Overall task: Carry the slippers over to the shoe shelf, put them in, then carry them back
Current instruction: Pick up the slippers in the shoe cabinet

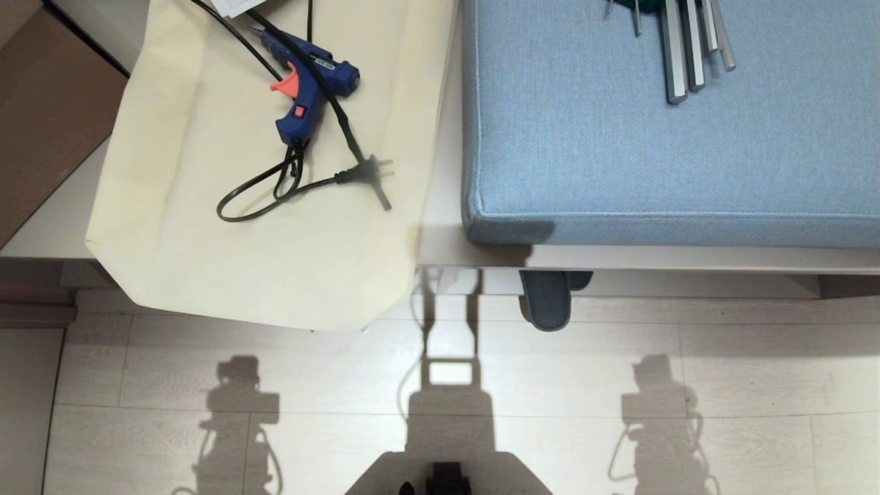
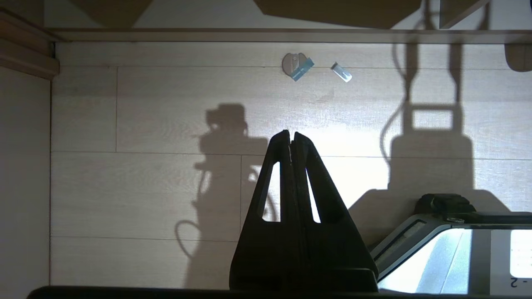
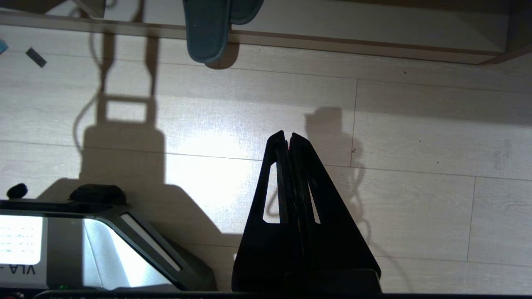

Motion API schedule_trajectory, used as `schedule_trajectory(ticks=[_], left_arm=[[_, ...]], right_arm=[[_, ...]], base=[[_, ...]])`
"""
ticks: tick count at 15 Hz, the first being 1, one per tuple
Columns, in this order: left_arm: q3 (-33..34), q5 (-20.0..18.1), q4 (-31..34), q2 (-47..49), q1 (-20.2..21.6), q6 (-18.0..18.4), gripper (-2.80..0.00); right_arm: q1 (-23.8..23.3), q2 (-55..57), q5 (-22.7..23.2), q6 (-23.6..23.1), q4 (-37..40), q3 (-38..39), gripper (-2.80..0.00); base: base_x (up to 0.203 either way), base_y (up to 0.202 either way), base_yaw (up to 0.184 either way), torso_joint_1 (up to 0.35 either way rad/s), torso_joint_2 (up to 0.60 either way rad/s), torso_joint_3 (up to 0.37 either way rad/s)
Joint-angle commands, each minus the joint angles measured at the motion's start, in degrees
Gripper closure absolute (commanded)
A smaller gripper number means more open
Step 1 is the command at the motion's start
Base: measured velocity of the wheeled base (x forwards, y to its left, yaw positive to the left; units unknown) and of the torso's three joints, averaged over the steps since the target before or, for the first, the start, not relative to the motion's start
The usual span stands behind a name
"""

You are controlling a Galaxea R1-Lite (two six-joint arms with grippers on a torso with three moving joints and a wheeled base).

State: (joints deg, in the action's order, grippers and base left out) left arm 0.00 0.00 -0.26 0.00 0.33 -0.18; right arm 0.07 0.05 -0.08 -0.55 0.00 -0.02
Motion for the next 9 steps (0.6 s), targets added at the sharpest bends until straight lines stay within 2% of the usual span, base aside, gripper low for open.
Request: schedule_trajectory(ticks=[1, 3, 7, 9], left_arm=[[0.0, 0.09, 0.0, 0.0, 0.02, 0.01, 0.0], [0.0, 0.07, 0.0, 0.0, 0.02, 0.01, 0.0], [0.0, 0.0, 0.09, 0.0, 0.02, -0.08, 0.0], [0.0, 0.0, 0.09, 0.0, 0.02, 0.01, 0.0]], right_arm=[[0.01, 0.04, -0.01, -0.07, 0.0, 0.02, 0.0], [0.01, 0.04, -0.01, -0.07, 0.0, 0.02, 0.0], [0.0, 0.04, -0.01, 0.2, 0.0, 0.02, 0.0], [0.01, -0.05, 0.01, 0.11, 0.0, 0.02, 0.0]], base=[[0.0, 0.0, 0.0, 0.0, 0.0, 0.0], [-0.11, 0.0, 0.0, 0.004, 0.0, -0.003], [-0.197, 0.0, 0.001, -0.001, 0.0, 0.003], [-0.066, 0.0, -0.002, 0.001, 0.0, -0.001]])
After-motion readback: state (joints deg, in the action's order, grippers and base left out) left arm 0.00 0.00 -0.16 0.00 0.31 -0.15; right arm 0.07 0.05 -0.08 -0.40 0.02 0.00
